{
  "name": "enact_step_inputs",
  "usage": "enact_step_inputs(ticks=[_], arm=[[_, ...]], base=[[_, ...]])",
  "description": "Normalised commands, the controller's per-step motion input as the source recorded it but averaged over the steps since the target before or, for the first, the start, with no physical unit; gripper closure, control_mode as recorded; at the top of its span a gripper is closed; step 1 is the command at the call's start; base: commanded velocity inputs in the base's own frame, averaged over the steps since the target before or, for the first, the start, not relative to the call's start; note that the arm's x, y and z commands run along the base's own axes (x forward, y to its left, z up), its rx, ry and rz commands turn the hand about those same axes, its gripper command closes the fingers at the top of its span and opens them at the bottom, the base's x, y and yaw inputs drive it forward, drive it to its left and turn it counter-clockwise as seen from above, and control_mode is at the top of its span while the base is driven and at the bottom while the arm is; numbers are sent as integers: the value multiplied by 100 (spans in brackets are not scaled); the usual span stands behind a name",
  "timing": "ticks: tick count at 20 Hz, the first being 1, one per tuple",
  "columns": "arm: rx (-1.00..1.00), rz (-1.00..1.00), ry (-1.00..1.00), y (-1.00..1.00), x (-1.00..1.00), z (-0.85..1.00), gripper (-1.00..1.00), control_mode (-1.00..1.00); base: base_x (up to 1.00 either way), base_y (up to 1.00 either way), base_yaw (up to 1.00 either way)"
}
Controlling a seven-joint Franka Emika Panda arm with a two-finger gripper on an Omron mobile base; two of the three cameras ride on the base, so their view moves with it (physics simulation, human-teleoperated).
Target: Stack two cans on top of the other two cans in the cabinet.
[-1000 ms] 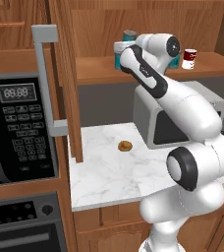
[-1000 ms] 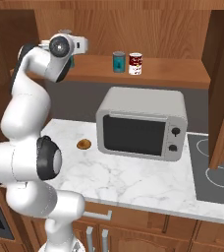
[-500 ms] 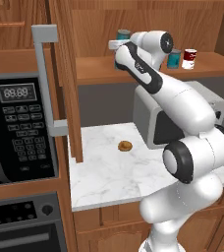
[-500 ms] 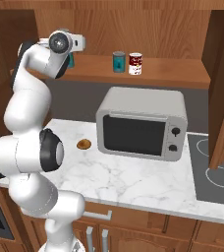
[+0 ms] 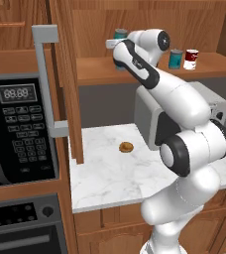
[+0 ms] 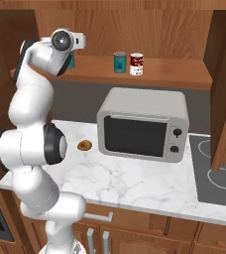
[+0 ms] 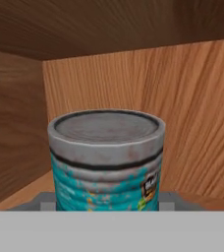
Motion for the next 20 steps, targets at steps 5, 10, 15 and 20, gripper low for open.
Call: enact_step_inputs(ticks=[5,10,15,20], arm=[[-3,4,0,0,24,0,100,-100],[-3,3,0,0,11,-5,100,-100],[-4,3,0,-3,4,-10,100,-100],[-3,2,0,-1,6,-8,100,-100]], base=[[0,0,0],[0,0,0],[0,0,0],[0,0,0]])
